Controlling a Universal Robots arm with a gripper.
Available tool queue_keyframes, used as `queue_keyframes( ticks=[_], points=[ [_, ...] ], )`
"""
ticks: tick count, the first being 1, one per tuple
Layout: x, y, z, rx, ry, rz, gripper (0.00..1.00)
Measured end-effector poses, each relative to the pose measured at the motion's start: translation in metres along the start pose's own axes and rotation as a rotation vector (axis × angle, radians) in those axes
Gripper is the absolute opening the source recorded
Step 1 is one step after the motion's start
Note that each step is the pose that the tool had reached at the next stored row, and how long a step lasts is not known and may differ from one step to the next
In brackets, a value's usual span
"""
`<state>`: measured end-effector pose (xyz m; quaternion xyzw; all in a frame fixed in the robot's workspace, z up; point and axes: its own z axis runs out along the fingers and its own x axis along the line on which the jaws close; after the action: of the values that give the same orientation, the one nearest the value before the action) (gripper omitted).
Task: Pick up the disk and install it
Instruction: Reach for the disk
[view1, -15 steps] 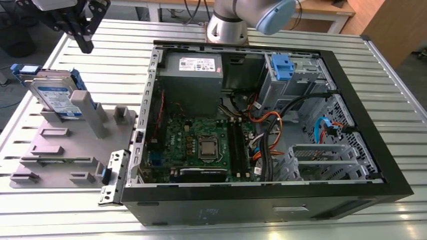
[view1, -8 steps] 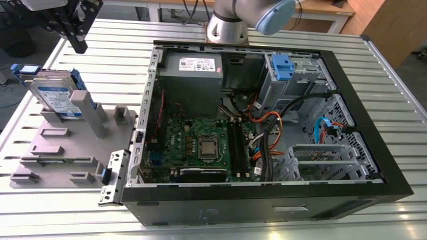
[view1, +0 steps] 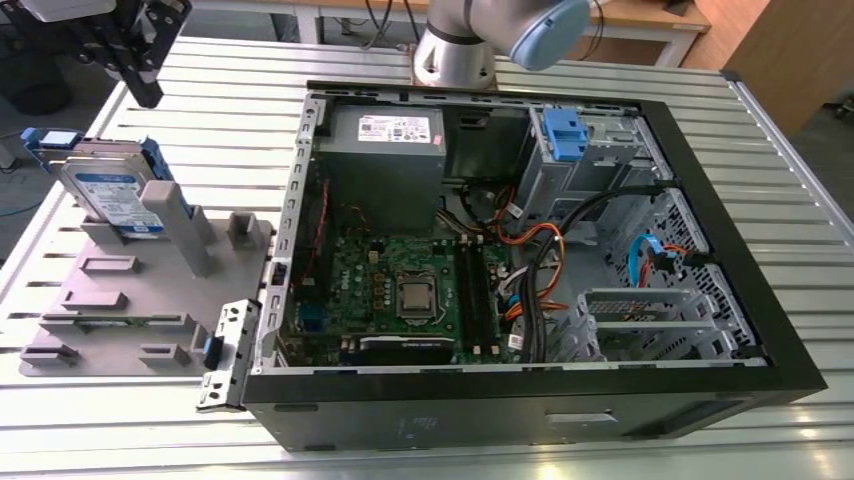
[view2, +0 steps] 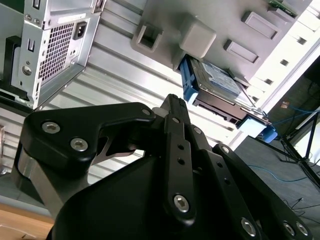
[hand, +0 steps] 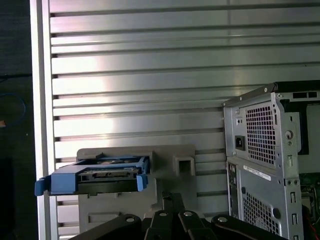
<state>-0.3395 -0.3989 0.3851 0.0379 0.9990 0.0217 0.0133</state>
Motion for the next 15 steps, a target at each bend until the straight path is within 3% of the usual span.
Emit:
queue_keyframes(
  ticks=[15],
  points=[
    [0.0185, -0.0015, 0.0009, 0.0000, 0.0000, 0.000, 0.11]
  ],
)
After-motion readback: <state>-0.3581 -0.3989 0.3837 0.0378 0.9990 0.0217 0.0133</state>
